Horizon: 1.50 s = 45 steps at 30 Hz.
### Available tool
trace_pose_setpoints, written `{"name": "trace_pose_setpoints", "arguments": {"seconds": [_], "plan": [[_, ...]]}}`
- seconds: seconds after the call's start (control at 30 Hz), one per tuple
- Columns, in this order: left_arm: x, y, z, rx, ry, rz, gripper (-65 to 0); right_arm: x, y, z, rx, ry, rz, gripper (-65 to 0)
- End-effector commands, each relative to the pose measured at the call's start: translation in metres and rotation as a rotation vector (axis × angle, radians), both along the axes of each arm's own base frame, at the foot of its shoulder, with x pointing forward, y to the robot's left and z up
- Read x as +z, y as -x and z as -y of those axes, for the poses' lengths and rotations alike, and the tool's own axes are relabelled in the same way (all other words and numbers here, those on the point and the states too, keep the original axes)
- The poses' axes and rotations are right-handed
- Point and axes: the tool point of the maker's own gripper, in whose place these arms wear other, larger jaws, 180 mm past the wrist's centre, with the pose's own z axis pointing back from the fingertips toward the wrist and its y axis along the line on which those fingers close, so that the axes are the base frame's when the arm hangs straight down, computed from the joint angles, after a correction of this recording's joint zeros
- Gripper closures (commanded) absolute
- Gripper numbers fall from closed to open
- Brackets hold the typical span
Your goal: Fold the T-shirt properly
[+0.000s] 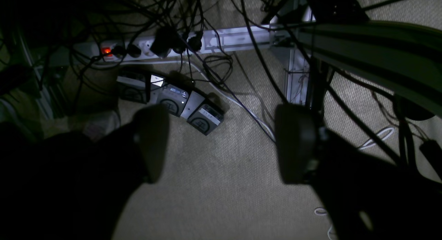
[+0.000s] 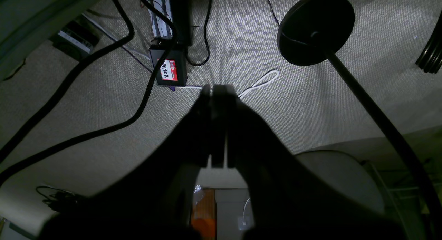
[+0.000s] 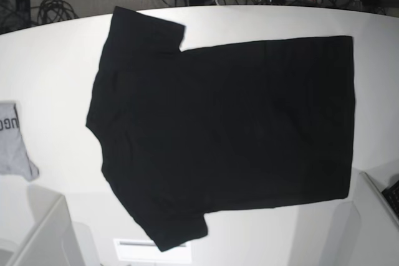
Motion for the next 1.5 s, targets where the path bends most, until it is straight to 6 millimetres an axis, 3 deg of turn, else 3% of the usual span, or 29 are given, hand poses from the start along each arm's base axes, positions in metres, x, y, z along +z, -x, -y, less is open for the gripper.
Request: {"name": "trace_pose_setpoints", "arguments": {"seconds": [0.0, 0.1, 0.27, 1.03, 1.13, 1.23, 1.47], "plan": [[0.001, 0.002, -0.003, 0.006, -0.008, 0.005, -37.5, 0.000, 0.000, 0.002, 0.002, -0.001, 0.003, 0.0], [0.001, 0.002, -0.004, 0.016, -0.009, 0.007, -26.3, 0.000, 0.000, 0.002, 0.003, -0.001, 0.004, 0.0], [0.001, 0.002, -0.002, -0.004, -0.008, 0.006, 0.0, 0.000, -0.002, 0.002, 0.003, -0.001, 0.009, 0.0], [0.001, 0.012, -0.004, -0.004, -0.009, -0.011, 0.0, 0.000, -0.004, 0.002, 0.006, -0.002, 0.014, 0.0], [0.001, 0.012, -0.004, -0.004, -0.009, -0.011, 0.0, 0.001, -0.012, 0.002, 0.007, -0.002, 0.041, 0.0], [0.002, 0.021, -0.003, -0.004, -0.009, -0.020, 0.0, 0.003, -0.013, 0.001, 0.008, -0.002, 0.069, 0.0], [0.012, 0.028, -0.022, -0.026, -0.033, 0.029, 0.0, 0.010, 0.006, 0.010, 0.007, 0.010, 0.090, 0.0]]}}
